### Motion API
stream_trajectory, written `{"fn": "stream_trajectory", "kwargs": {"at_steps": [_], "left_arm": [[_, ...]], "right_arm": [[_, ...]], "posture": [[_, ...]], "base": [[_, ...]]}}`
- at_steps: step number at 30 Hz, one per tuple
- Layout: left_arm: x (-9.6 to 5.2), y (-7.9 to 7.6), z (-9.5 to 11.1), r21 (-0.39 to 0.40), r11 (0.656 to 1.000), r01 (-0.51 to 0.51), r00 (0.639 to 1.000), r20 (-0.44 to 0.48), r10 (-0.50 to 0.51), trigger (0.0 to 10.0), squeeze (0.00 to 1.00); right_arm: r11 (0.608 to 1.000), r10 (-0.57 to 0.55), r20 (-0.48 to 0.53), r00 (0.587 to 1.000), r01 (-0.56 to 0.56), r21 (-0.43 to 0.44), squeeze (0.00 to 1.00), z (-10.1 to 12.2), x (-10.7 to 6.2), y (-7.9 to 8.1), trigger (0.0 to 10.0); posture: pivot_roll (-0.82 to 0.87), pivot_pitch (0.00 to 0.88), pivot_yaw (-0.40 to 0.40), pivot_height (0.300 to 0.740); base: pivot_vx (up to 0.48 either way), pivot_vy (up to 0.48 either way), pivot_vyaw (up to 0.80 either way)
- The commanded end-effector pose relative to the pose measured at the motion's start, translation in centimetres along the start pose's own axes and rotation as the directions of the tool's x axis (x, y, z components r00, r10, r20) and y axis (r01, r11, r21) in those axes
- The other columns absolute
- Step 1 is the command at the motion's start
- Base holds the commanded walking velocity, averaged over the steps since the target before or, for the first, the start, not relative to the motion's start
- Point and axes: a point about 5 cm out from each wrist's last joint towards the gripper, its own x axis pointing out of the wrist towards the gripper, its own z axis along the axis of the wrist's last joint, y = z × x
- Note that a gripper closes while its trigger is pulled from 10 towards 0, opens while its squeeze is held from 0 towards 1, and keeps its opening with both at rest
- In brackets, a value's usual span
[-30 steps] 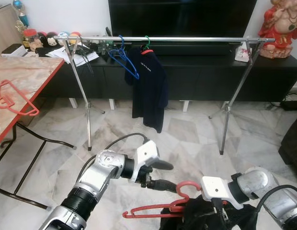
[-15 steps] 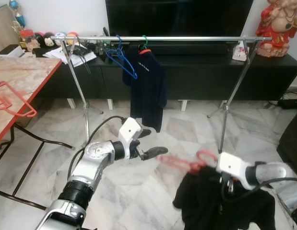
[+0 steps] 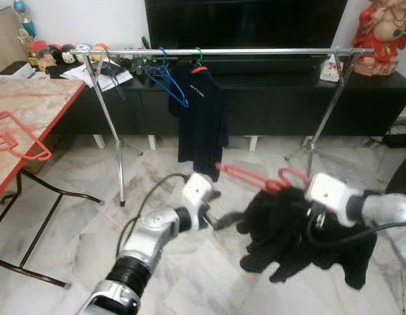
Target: Hang hanger
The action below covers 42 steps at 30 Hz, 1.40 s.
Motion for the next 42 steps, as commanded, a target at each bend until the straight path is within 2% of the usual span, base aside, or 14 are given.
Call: {"fn": "stream_trajectory", "kwargs": {"at_steps": [1, 5, 8, 16, 29, 33, 42], "left_arm": [[0.3, -0.1, -0.1, 0.031, 1.000, 0.002, 1.000, -0.019, -0.002, 10.0, 0.00], [0.7, -0.8, -0.9, 0.041, 0.999, 0.027, 0.998, -0.055, -0.025, 10.0, 0.00], [0.8, -0.8, -1.2, 0.050, 0.999, 0.006, 0.998, -0.065, -0.002, 10.0, 0.00], [1.1, 0.0, -2.1, 0.093, 0.988, -0.124, 0.986, -0.103, 0.133, 10.0, 0.00], [2.1, -1.2, -2.8, 0.145, 0.985, -0.090, 0.987, -0.123, 0.108, 10.0, 0.00], [2.3, -0.9, -2.6, 0.181, 0.974, -0.134, 0.982, -0.111, 0.155, 10.0, 0.00], [1.9, 0.3, -2.7, 0.191, 0.938, -0.291, 0.947, -0.085, 0.311, 10.0, 0.00]], "right_arm": [[0.999, -0.008, 0.047, 0.999, 0.010, -0.037, 0.00, 1.5, -0.9, -0.9, 0.0], [0.998, 0.007, 0.048, 0.999, -0.004, -0.067, 0.00, 2.1, -1.6, -1.2, 0.0], [0.997, 0.014, 0.059, 0.998, -0.010, -0.079, 0.00, 2.7, -2.1, -1.4, 0.0], [0.993, 0.053, 0.095, 0.994, -0.042, -0.110, 0.00, 4.3, -3.7, -1.7, 0.0], [0.985, 0.128, 0.155, 0.979, -0.108, -0.132, 0.00, 6.1, -4.8, -1.1, 0.0], [0.984, 0.132, 0.151, 0.980, -0.112, -0.137, 0.00, 6.3, -5.2, -1.1, 0.0], [0.982, 0.147, 0.153, 0.977, -0.125, -0.141, 0.00, 6.6, -5.5, -0.7, 0.0]], "posture": [[-0.18, 0.000, 0.036, 0.740], [-0.19, 0.000, 0.041, 0.740], [-0.19, 0.000, 0.041, 0.740], [-0.20, 0.000, 0.041, 0.740], [-0.21, 0.000, 0.045, 0.740], [-0.23, 0.000, 0.052, 0.740], [-0.23, 0.000, 0.058, 0.740]], "base": [[0.000, 0.000, 0.00], [0.000, 0.000, 0.00], [0.000, 0.000, 0.00], [0.000, 0.000, 0.00], [0.000, 0.000, 0.00], [0.000, 0.000, 0.00], [0.000, 0.000, 0.00]]}}
